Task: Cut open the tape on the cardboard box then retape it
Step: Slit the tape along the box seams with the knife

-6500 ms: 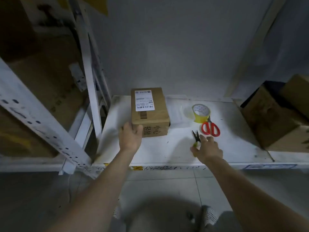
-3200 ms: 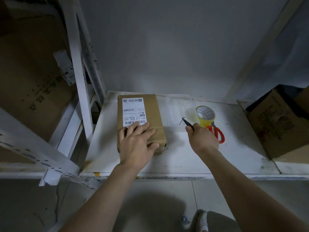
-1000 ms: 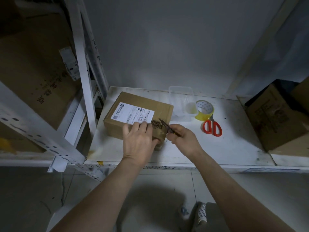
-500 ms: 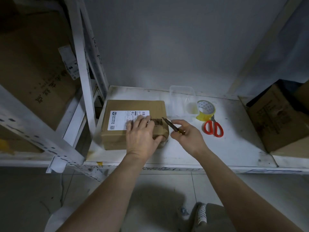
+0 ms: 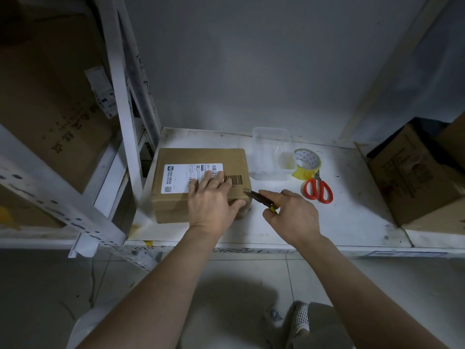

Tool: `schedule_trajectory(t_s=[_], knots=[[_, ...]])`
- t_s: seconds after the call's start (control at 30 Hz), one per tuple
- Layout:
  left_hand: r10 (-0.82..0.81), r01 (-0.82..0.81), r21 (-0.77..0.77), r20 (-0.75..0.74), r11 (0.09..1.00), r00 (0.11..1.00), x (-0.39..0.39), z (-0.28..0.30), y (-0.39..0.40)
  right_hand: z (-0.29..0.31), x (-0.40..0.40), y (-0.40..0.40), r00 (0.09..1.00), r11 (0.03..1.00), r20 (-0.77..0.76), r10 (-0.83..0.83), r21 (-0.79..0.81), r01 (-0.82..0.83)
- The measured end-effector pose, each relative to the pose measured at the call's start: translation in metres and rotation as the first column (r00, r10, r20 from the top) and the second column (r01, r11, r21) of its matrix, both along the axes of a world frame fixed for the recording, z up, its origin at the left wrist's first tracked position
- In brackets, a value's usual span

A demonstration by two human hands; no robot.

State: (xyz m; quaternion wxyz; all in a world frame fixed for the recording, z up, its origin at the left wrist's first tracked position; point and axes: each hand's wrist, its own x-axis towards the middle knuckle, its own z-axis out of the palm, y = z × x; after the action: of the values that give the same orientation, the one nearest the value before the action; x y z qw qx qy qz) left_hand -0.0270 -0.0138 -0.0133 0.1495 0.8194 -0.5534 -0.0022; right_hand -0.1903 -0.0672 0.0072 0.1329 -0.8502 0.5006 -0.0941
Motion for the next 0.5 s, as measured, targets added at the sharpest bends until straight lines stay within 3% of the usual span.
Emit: schedule_trajectory(t_s=[0.37, 0.5], knots=[[0.005, -0.005, 0.026, -0.022, 1.000, 1.000, 0.0011, 0.0053, 0.0012, 0.0060, 0.0068, 0.0088, 0.989, 0.992, -0.146, 0.004, -0.125, -0.022], [-0.013, 0.013, 0.026, -0.005, 1.000, 1.000, 0.0030, 0.0079, 0.0030, 0.0071, 0.0087, 0.0095, 0.988, 0.996, -0.152, -0.015, -0.085, 0.002]])
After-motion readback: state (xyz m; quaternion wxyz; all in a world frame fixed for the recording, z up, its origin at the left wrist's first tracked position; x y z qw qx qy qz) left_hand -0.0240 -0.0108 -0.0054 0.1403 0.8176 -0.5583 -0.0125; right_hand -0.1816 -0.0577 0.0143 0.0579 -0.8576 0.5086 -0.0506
